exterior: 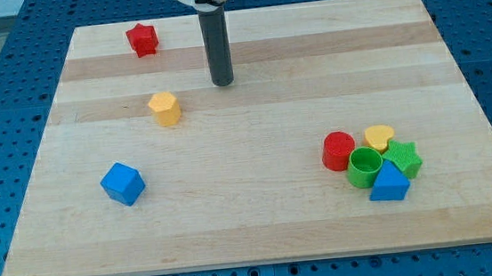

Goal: Slide the yellow hexagon towards the top left side of the red circle

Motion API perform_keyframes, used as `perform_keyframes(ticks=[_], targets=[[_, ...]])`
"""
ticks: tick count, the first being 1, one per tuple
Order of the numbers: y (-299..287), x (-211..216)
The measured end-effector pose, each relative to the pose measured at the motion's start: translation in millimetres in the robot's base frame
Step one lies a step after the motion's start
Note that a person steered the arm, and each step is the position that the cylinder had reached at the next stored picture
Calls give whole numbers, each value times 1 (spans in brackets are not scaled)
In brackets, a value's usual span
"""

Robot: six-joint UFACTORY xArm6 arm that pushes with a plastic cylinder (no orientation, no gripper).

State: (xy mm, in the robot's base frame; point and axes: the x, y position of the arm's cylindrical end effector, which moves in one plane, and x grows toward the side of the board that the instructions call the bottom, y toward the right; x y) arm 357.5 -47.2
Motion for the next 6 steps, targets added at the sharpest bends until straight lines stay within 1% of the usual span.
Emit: perform_keyframes(ticks=[1,2,3,4,5,6], targets=[[-53,5],[-120,6],[-99,34],[-47,78],[-12,105],[-9,82]])
